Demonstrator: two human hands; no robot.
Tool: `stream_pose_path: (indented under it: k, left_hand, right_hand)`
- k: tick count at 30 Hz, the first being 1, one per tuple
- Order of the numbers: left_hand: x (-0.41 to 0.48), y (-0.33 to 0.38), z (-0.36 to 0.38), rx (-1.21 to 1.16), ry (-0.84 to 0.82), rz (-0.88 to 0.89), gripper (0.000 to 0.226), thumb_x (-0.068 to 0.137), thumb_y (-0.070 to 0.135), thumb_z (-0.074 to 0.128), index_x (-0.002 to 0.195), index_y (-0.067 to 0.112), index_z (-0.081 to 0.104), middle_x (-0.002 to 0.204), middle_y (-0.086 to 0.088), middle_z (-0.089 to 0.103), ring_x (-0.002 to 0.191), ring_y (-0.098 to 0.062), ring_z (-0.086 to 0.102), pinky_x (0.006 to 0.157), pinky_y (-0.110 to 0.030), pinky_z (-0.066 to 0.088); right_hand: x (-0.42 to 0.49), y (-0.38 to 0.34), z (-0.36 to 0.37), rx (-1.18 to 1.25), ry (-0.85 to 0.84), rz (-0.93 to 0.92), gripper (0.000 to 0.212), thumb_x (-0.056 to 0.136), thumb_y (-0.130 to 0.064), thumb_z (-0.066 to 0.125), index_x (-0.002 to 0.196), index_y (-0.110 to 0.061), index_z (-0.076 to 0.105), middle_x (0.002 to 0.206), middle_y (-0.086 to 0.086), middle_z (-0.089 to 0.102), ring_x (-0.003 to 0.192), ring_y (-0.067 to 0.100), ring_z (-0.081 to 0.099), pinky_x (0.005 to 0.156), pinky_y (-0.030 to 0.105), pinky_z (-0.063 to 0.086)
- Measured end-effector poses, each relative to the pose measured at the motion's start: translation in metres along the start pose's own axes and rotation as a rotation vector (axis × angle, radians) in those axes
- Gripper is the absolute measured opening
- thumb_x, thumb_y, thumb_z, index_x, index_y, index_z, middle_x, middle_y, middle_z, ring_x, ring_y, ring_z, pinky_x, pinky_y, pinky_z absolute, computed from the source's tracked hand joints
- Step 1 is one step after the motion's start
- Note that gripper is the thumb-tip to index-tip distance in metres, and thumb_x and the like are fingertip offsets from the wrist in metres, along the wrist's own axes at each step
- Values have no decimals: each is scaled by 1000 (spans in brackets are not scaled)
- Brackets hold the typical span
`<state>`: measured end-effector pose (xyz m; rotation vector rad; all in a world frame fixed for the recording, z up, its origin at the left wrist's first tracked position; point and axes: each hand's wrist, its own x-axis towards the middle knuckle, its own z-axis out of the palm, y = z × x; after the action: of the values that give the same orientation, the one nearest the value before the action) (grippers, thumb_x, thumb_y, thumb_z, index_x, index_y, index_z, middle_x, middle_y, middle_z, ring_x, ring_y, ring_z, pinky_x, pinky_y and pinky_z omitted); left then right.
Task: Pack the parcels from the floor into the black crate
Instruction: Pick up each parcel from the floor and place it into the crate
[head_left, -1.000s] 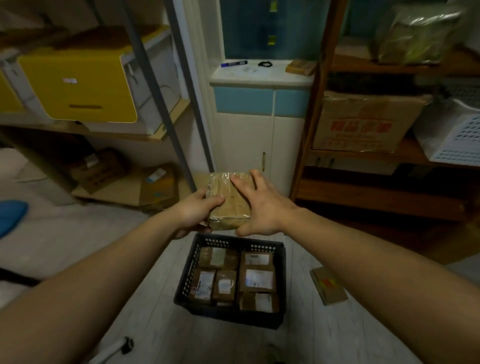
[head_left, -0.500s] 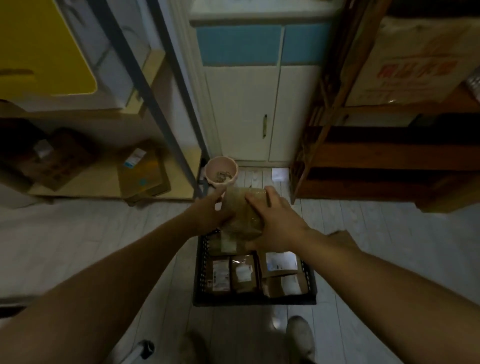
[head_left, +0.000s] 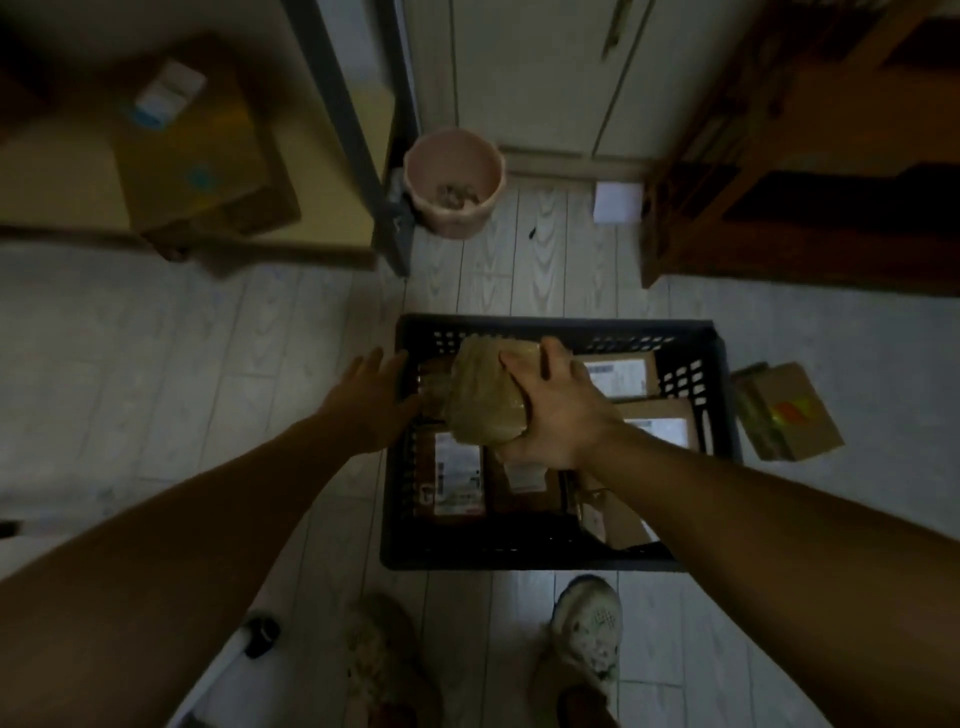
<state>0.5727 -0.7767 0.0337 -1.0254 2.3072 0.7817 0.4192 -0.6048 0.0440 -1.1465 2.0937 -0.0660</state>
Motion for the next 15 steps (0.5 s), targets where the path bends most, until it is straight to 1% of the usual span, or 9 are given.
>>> stream_pose_path:
  k: [3,7,10,12,15]
  left_hand:
    - [49,-20,41,-10,42,17,79,92,51,45,151,23,1,159,-10,0,146,-32,2,117,-53,14]
    - [95,-41,76,-261,99,5,70,97,39,39,151,26,-3,160,-3,0,145,-31,12,117,-48,17]
    - [107,-51,94,-359,140,-1,67,100,36,33,150,24,-10,160,0,-6,145,-26,12,116,-40,16]
    - [110,-53,102,-391,187,42,70,99,40,33,150,25,-11,160,0,-4,144,-27,17,115,-43,21]
    - [112,-57,112,-390,268,108,74,97,43,38,151,27,-10,160,-1,3,141,-28,27,109,-47,32]
  right_hand:
    - [52,15,44,11,19,-39,115,63,-59,76,148,-41,0,154,9,-12,140,44,7,109,52,29]
    - [109,27,88,-23,47,-65,114,64,-57,76,148,-42,0,156,9,-11,141,45,4,112,56,23]
    - [136,31,106,-40,26,-56,112,68,-56,75,149,-40,0,157,10,-17,142,46,0,112,56,19]
    - [147,35,115,-44,25,-38,112,69,-58,74,149,-40,-2,156,9,-22,143,45,-2,112,57,20]
    - [159,35,126,-67,51,-37,111,69,-59,73,148,-42,-3,154,5,-28,143,43,-7,110,59,27]
